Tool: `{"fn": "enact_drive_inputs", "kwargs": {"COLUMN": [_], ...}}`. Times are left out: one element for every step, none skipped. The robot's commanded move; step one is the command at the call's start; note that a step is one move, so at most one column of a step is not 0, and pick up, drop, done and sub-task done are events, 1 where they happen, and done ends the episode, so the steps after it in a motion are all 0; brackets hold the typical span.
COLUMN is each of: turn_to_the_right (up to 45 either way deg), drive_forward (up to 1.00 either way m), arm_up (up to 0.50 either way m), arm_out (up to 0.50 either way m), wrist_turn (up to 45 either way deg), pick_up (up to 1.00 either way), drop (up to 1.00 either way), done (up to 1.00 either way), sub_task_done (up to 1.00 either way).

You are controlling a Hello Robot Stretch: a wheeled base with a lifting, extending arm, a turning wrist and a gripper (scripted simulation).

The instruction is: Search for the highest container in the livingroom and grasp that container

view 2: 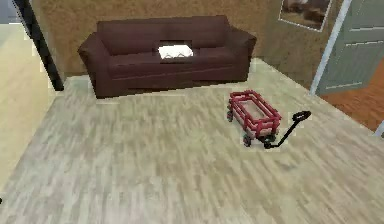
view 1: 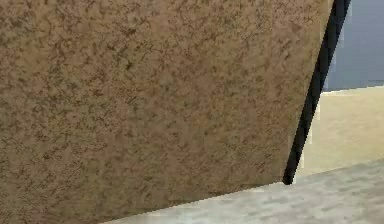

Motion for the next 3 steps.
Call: {"fn": "enact_drive_inputs", "kwargs": {"turn_to_the_right": [45.0, 45.0, 30.0], "drive_forward": [0.00, 0.00, 0.00], "arm_up": [0.00, 0.00, 0.00], "arm_out": [0.00, 0.00, 0.00], "wrist_turn": [0.0, 0.0, 0.0], "pick_up": [0.00, 0.00, 0.00], "drop": [0.00, 0.00, 0.00], "done": [0.00, 0.00, 0.00], "sub_task_done": [0.00, 0.00, 0.00]}}
